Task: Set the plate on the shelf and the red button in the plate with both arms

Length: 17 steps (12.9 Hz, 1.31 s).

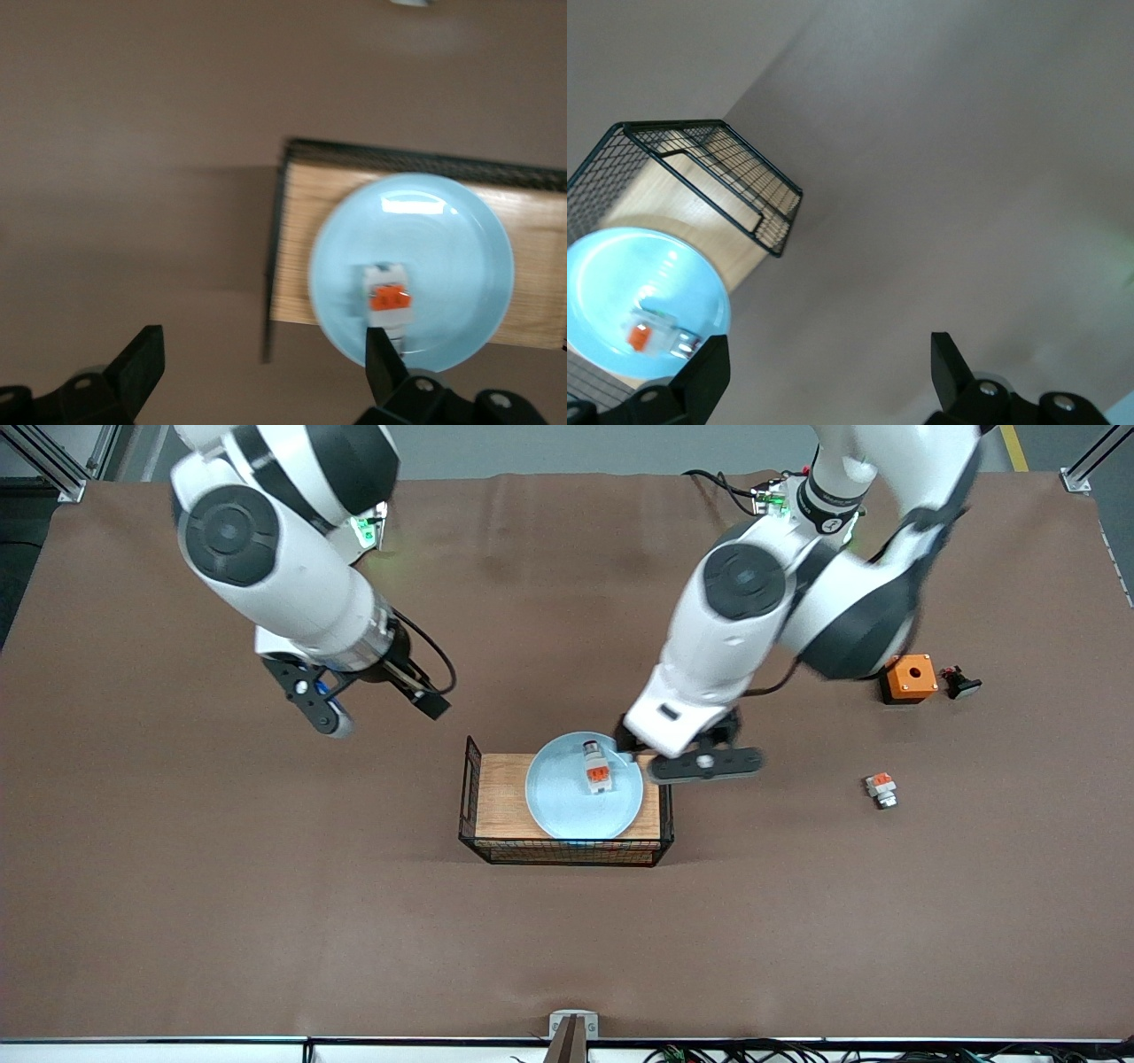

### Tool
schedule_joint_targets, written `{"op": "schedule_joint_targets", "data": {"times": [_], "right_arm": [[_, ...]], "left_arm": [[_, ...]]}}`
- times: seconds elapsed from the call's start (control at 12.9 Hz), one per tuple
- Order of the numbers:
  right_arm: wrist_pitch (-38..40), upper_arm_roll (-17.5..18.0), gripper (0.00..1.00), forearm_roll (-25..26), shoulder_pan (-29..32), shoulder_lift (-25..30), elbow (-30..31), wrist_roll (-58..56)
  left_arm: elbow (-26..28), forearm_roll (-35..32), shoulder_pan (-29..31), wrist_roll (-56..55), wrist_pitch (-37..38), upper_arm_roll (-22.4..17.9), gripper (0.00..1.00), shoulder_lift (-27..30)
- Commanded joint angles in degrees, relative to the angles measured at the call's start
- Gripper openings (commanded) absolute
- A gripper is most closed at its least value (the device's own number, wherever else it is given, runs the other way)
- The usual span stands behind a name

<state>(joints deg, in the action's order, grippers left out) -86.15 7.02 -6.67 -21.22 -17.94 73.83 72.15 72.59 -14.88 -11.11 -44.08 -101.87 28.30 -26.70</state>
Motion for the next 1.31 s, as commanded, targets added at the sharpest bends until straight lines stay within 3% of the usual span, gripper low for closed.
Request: {"op": "schedule_joint_targets", "data": {"times": [0.0, 0.39, 0.54, 0.85, 1.01, 1.24], "right_arm": [[3.34, 0.63, 1.00, 2.10, 3.89, 4.66, 1.67, -12.25], [5.11, 0.63, 1.00, 2.89, 12.75, 15.28, 10.26, -37.39], [4.76, 0.63, 1.00, 2.89, 16.80, 18.89, 13.95, -45.92], [-2.78, 0.54, 1.00, 2.89, 23.75, 29.34, 26.25, -64.47], [-2.62, 0.54, 1.00, 2.89, 26.13, 29.89, 26.10, -68.36], [-2.45, 0.54, 1.00, 2.89, 28.59, 29.72, 24.00, -73.28]], "left_arm": [[2.10, -1.21, 6.41, 4.17, 5.71, -0.44, 1.00, 8.56], [3.25, 0.89, 23.55, 19.81, 12.57, 0.08, 1.00, 12.19], [3.34, 1.78, 27.08, 23.24, 13.45, 0.00, 1.00, 12.28], [3.34, 1.96, 35.86, 30.17, 16.44, 0.00, 1.00, 12.98], [3.34, 4.93, 40.36, 38.07, 16.62, 0.00, 1.00, 13.33], [3.34, 5.03, 41.43, 40.83, 18.02, 0.00, 1.00, 14.39]]}}
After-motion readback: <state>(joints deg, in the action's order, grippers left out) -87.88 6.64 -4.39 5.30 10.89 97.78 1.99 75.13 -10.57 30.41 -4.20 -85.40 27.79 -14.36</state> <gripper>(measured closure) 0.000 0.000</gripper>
